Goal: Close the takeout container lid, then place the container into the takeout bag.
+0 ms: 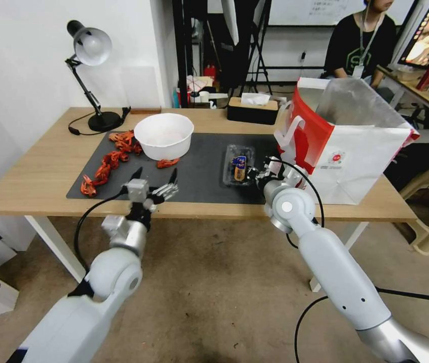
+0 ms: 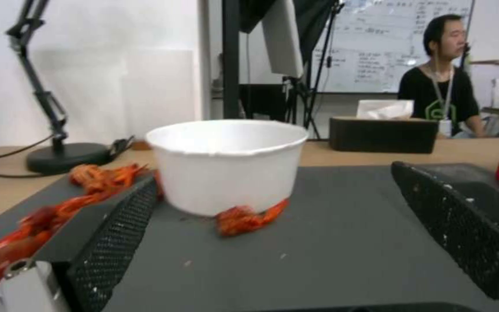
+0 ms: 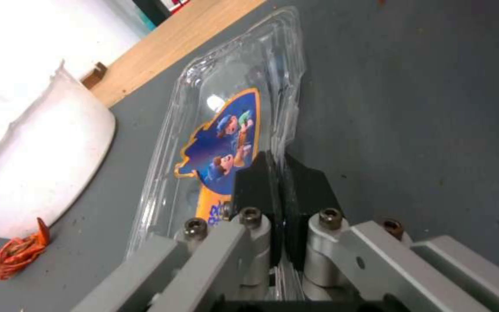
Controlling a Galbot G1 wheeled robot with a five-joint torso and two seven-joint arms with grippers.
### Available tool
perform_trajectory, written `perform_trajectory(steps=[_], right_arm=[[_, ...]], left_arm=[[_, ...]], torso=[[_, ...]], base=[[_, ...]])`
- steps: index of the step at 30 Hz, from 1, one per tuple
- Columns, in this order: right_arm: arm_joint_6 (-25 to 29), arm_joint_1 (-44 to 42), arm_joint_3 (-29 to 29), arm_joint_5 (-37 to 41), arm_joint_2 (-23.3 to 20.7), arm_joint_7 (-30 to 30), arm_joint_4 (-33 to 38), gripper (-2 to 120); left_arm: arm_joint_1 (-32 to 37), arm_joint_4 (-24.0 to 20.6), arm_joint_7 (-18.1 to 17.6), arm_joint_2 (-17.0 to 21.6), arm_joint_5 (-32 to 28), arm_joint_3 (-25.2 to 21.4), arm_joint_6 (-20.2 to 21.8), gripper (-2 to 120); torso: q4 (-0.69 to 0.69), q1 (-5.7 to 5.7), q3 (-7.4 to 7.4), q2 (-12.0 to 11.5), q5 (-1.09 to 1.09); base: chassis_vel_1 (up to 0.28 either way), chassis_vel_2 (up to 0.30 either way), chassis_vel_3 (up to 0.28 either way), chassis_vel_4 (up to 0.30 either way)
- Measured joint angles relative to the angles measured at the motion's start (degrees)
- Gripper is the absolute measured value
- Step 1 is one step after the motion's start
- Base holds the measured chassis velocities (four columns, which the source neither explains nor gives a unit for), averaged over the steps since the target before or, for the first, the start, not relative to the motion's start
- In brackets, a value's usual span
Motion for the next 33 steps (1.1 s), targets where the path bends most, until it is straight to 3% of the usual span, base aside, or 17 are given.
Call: perform_trajectory(steps=[8, 25, 33], right_arm=[[0.0, -0.77, 0.73, -0.38, -0.25, -0.33, 0.52, 0], [0.07, -1.21, 1.61, -0.46, -0.6, -0.93, 0.7, 0], [0.09, -0.87, 1.6, -0.29, -0.63, -1.0, 0.73, 0]], left_arm=[[5.61, -0.98, 0.24, -0.24, 1.58, -4.02, -2.32, 100], [14.28, 0.6, 0.31, -0.4, 3.36, -6.41, -8.07, 100], [15.18, 1.34, 0.29, -0.16, 3.73, -6.65, -9.08, 100]], torso=[[0.0, 0.0, 0.01, 0.0, 0.0], [0.0, 0.0, 0.0, 0.0, 0.0], [-0.02, 0.0, 0.0, 0.0, 0.0]], base=[[0.0, 0.0, 0.0, 0.0], [0.0, 0.0, 0.0, 0.0], [0.0, 0.0, 0.0, 0.0]])
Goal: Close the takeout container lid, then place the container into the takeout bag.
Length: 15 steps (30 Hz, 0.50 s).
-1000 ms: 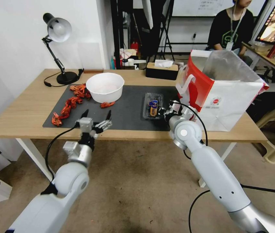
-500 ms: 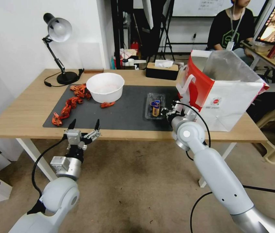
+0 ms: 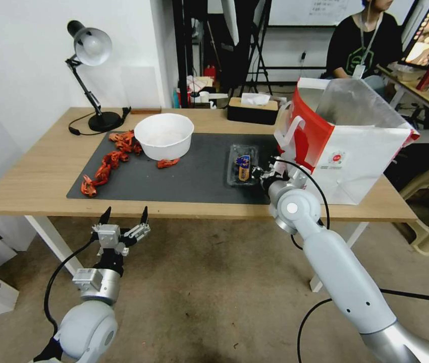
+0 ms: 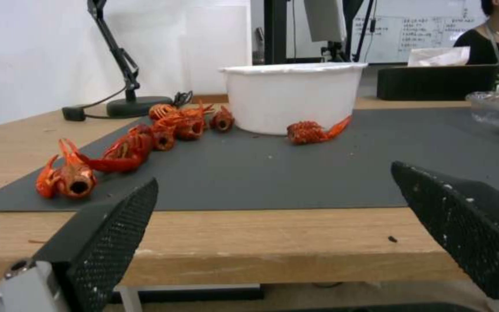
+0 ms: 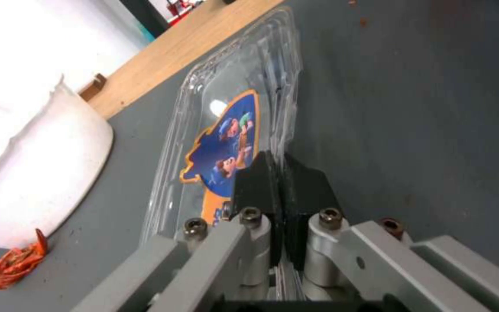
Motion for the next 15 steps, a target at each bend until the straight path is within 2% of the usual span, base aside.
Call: perform_trajectory(steps=[15], right_arm=[[-0.1, 0.89, 0.37, 2.63, -0.61, -0.03, 5.06, 0]], left_arm=[[0.52, 0.01, -0.05, 0.06, 0.97, -0.32, -0.45, 100]], torso=[[0.0, 0.0, 0.0, 0.0, 0.01]], base=[[0.0, 0.0, 0.0, 0.0]])
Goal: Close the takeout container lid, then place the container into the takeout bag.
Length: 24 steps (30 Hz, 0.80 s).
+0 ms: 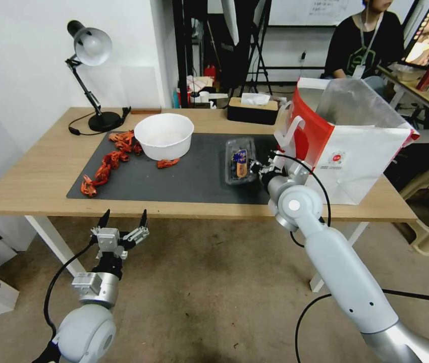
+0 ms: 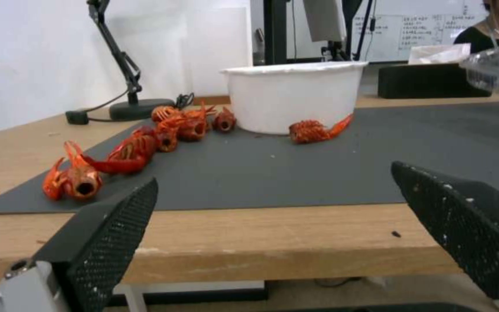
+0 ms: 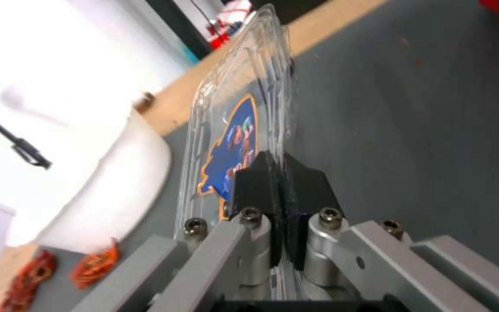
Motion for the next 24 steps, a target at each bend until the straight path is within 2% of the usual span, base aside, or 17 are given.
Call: perform_trajectory(steps=[15, 24], right_arm=[[-1.14, 3.32, 2.52, 2.32, -3.66, 1.36, 12.16, 0], [-2.35, 7.26, 5.85, 3.64, -6.64, 4.63, 15.4, 0]], left_arm=[[-0.03, -0.14, -0.19, -0.19, -0.03, -0.78, -0.03, 100], [-0.12, -0.25, -0.23, -0.19, -0.03, -0.93, 0.13, 100]], torso=[[0.0, 0.0, 0.0, 0.0, 0.0], [0.01, 0.01, 0.0, 0.0, 0.01]], base=[[0.0, 0.0, 0.0, 0.0], [0.0, 0.0, 0.0, 0.0]])
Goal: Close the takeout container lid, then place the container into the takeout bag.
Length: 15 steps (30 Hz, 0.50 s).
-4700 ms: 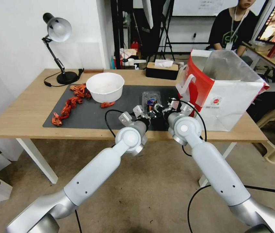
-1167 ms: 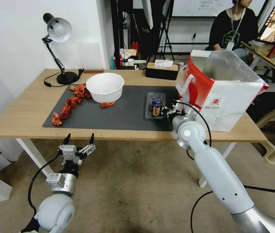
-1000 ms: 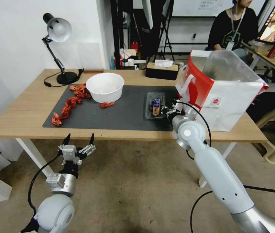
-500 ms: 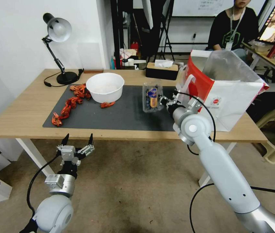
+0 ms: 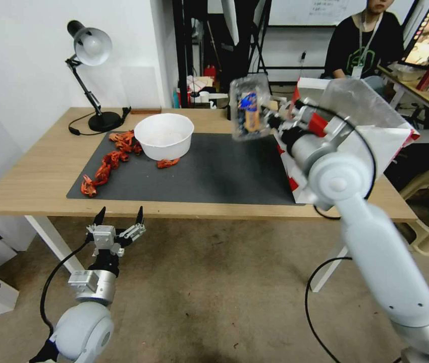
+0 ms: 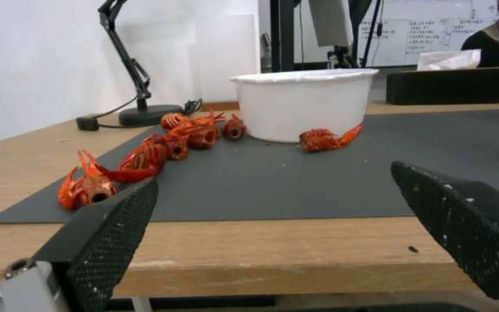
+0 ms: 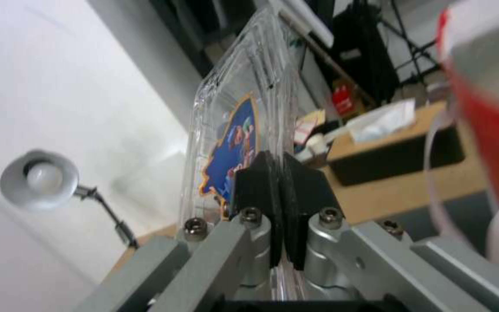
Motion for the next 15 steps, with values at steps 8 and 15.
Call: perform_trajectory(steps=[8, 15], right_arm=[[0.03, 2.43, 8.21, 3.31, -2.78, 0.82, -0.52, 0], [-2.44, 0.99, 16.34, 3.36, -5.4, 2.98, -1.36, 0]], left_arm=[[-0.34, -0.09, -0.04, 0.09, -0.03, -0.09, 0.12, 100], [-0.36, -0.23, -0.06, 0.09, 0.04, -0.03, 0.14, 100]], torso=[[0.0, 0.0, 0.0, 0.0, 0.01], [-0.01, 0.0, 0.0, 0.0, 0.0]], base=[[0.0, 0.0, 0.0, 0.0], [0.0, 0.0, 0.0, 0.0]])
